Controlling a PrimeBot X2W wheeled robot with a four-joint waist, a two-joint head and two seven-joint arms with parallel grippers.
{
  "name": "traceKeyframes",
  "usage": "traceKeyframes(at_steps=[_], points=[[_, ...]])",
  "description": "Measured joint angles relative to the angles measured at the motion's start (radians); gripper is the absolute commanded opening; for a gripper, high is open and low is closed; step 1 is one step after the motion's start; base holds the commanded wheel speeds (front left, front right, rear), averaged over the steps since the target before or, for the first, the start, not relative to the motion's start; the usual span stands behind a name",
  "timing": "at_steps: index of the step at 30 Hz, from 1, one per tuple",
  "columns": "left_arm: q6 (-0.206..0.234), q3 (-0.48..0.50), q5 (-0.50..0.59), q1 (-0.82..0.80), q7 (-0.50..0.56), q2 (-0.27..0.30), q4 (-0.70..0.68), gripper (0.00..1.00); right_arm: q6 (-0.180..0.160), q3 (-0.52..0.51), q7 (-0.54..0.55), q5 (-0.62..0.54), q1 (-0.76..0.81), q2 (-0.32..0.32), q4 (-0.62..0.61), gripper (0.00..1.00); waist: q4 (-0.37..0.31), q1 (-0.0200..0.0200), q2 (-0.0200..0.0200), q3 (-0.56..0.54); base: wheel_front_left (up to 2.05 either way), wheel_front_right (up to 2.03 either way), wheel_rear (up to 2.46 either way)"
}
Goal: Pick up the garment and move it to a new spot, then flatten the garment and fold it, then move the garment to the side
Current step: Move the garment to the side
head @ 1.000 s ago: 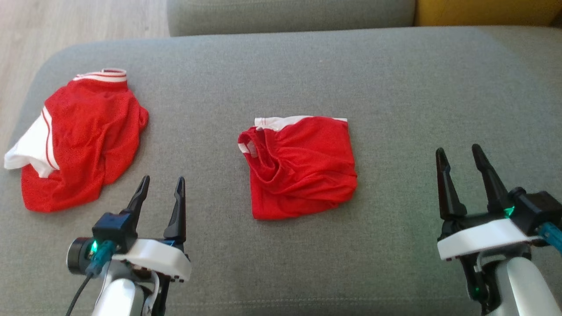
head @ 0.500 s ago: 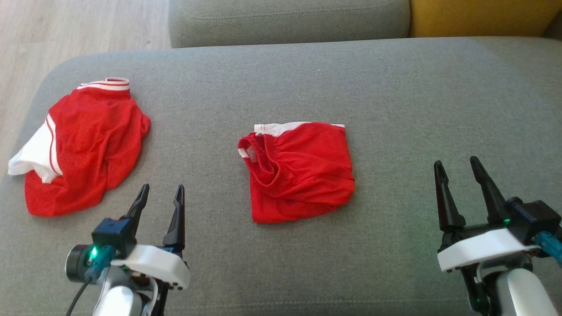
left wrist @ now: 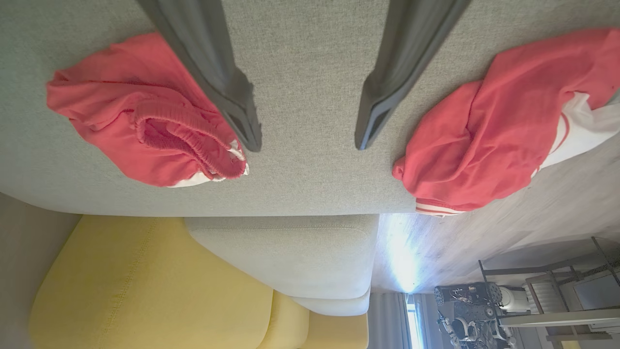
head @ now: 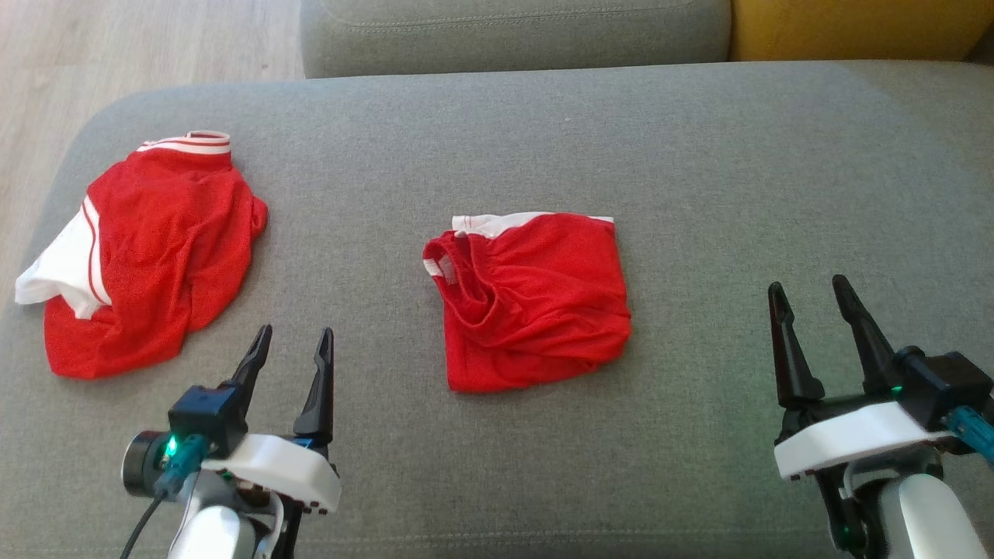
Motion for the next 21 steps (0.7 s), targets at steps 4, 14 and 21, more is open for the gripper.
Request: traceKeyframes(at_steps=[4, 14, 21], points=[[0.001, -0.002, 0.0, -0.001, 0.0, 0.002, 0.0, 1.0, 0.0, -0.003, 0.0, 0.0, 0.0, 0.001, 0.0, 1.0, 0.002, 0.0, 0.0, 0.002, 0.0, 0.0, 0.0], [0.002, -0.013, -0.003, -0.007, 0.0, 0.004, -0.002, 1.0, 0.0, -0.02, 0.007, -0.002, 0.0, 0.007, 0.005, 1.0, 0.025, 0.0, 0.0, 0.01, 0.0, 0.0, 0.0], [0.001, -0.036, -0.008, -0.072, -0.015, -0.006, -0.014, 1.0, 0.0, -0.044, 0.066, -0.002, -0.039, -0.015, 0.079, 1.0, 0.088, 0.0, 0.0, 0.055, 0.0, 0.0, 0.0]])
